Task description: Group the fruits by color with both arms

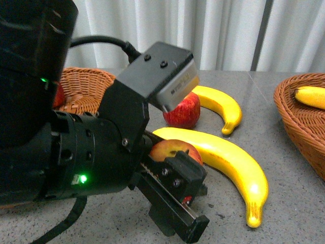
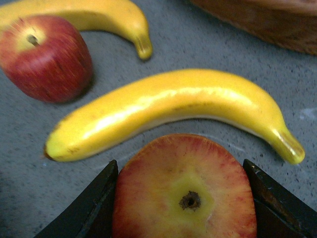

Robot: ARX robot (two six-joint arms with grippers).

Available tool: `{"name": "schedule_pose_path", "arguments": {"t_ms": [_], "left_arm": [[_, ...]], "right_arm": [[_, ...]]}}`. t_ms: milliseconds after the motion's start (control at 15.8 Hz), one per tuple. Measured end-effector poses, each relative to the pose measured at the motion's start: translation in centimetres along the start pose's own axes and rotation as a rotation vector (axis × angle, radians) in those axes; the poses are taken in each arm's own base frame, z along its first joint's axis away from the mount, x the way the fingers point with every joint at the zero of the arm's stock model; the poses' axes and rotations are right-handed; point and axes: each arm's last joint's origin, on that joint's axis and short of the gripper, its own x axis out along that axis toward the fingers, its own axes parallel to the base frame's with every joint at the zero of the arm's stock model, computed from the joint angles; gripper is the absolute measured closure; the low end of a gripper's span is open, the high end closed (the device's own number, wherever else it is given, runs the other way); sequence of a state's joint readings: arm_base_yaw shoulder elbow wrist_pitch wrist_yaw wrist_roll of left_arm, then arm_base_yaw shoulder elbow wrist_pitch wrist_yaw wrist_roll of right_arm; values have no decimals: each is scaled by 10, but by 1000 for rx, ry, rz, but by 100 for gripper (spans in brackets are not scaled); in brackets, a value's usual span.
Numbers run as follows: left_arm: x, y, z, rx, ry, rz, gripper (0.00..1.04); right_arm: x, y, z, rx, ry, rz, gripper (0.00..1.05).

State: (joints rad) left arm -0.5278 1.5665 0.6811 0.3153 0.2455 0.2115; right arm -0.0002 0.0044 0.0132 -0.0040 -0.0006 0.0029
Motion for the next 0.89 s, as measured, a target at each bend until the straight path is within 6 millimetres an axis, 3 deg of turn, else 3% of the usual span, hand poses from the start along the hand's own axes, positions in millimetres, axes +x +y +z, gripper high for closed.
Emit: {"name": "schedule_pose_path", "arguments": {"t_ms": [190,317,444,571,825,888], "left_arm": [[-32,11,27,-55,-125,162,39],[-59,40,35,-210,-175,400,39],[-80,76,21,-371,-163,593,40],[-90,97,-1,-477,-124,664,40],[-90,112,-28,-561,-60,671,40],[-90,112,-28,-561,-61,665,33]], "right_arm": [[0,0,0,0,0,0,7],[0,0,0,0,0,0,7],[0,0,0,0,0,0,7],[0,0,0,0,0,0,7],[0,0,0,0,0,0,7],[0,0,0,0,0,0,7]]}}
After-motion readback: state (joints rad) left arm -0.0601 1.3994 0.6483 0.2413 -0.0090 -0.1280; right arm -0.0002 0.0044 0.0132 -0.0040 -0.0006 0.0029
